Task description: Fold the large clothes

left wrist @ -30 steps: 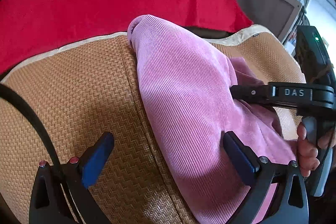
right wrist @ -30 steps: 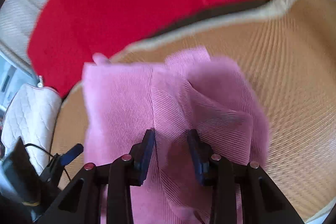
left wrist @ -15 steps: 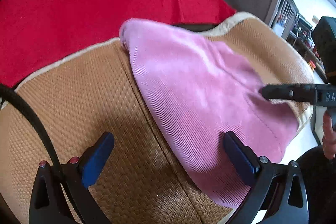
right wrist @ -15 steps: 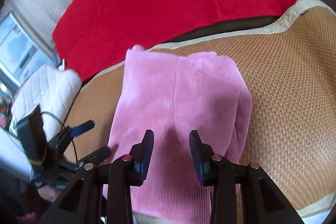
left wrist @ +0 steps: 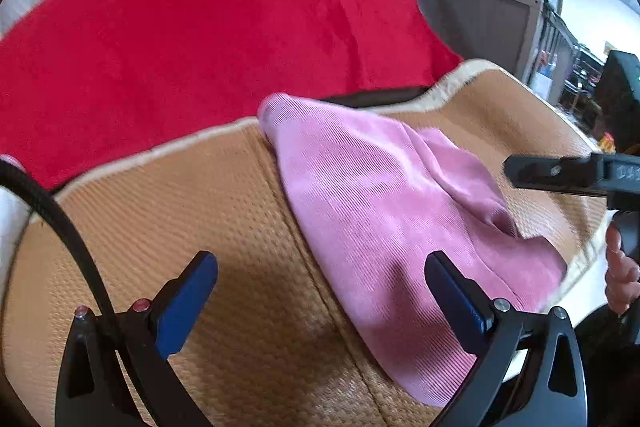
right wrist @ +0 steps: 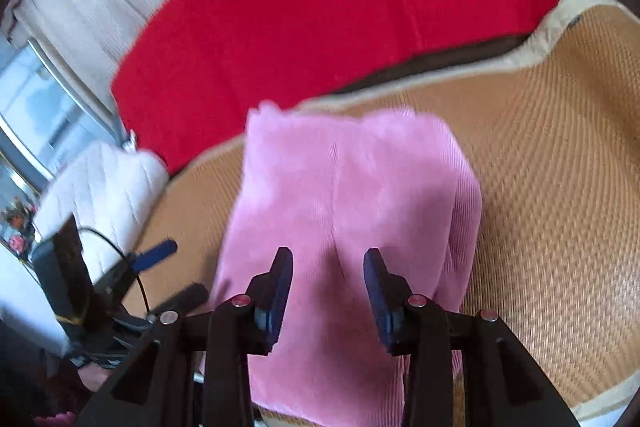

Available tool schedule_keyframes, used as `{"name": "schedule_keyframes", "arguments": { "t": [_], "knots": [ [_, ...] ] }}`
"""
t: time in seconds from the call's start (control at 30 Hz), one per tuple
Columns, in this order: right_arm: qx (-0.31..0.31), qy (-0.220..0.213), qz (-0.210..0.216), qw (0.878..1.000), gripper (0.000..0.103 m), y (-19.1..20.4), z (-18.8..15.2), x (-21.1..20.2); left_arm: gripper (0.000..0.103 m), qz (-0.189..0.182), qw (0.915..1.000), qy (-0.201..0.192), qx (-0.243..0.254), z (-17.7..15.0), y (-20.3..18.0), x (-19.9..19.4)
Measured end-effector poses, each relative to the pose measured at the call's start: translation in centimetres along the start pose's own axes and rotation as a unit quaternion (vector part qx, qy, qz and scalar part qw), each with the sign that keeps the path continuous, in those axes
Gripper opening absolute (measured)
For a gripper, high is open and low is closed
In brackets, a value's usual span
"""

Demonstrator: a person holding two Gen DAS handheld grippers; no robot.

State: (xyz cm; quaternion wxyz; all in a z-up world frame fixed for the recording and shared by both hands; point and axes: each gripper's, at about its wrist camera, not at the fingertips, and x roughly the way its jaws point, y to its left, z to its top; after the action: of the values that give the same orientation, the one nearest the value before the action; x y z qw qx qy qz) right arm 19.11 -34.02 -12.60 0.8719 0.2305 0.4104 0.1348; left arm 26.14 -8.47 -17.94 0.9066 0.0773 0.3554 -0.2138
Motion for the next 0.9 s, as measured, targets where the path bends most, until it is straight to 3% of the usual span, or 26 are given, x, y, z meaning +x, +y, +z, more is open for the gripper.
{"name": "schedule_keyframes", "arguments": {
  "t": [0.03,0.13,0.33,0.67,0.77,0.9],
  "knots": [
    [0.001,-0.015,-0.003,1.0,0.065,0.1,0.2,-0.4,0.103,0.007,1.0,-0.005,0.003,0.3,-0.1,-0.3],
    [-0.004,-0.03,-0.004,1.0,0.065,0.6,0.7,-0.9,0.103,0.019,0.9996,-0.014,0.015,0.4,-0.5,-0.8],
    [0.006,-0.019,0.0,1.0,0.066,0.5,0.8,-0.3,0.103,0.027,0.9991,-0.022,0.025,0.3,-0.6,-1.6],
    [0.013,-0.021,0.009,1.0,0.066,-0.9,0.5,-0.4,0.103,0.028,0.9991,-0.011,0.029,0.5,-1.5,-0.3],
    [0.018,-0.015,0.006,1.0,0.066,-1.8,0.5,-0.2,0.103,0.009,0.9996,0.005,0.027,0.4,-1.5,0.3],
    [0.041,-0.005,0.0,0.999,0.066,-3.7,0.4,0.1,0.103,-0.052,0.9982,0.029,-0.007,0.4,-0.6,1.4]
  ]
}}
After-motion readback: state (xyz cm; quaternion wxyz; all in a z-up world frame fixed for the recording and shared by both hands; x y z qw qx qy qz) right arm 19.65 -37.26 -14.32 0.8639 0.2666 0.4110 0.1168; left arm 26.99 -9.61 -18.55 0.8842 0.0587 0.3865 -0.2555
